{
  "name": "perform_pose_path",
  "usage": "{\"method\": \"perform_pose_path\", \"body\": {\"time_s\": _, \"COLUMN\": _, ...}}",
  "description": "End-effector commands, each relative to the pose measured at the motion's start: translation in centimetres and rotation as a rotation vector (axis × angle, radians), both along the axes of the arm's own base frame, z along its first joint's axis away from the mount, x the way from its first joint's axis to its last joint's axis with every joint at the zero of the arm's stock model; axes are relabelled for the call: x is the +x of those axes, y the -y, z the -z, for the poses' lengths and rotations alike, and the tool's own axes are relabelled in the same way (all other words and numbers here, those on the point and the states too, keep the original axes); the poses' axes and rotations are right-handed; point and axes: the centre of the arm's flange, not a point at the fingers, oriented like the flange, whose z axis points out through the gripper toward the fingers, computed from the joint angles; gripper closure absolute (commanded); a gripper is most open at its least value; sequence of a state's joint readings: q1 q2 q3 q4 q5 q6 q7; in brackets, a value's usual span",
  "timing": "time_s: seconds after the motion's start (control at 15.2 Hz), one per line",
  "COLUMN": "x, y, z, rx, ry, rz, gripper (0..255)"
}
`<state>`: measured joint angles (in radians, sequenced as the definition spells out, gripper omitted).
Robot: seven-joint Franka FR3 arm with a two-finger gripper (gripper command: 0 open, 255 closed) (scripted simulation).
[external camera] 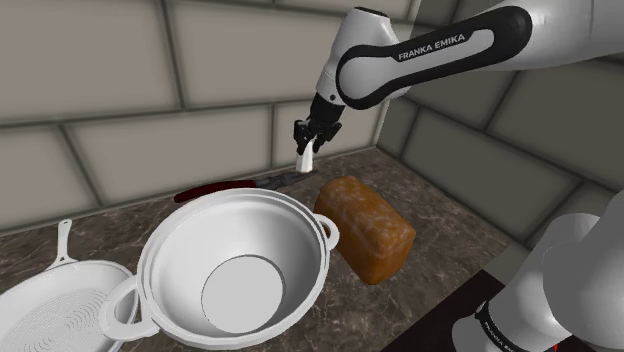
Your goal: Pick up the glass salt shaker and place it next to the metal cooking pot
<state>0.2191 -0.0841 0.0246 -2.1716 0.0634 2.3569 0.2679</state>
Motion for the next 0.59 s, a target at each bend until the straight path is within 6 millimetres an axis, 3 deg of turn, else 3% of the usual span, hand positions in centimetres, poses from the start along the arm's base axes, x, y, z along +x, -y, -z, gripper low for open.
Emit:
{"method": "perform_pose_path", "body": {"time_s": 0.0, "x": 0.0, "y": 0.0, "z": 1.1, "rx": 0.0, "ry": 0.001, "rz": 0.0, "gripper": 255}}
{"method": "perform_pose_path", "body": {"time_s": 0.53, "x": 0.0, "y": 0.0, "z": 5.3, "rx": 0.0, "ry": 0.001, "rz": 0.0, "gripper": 255}}
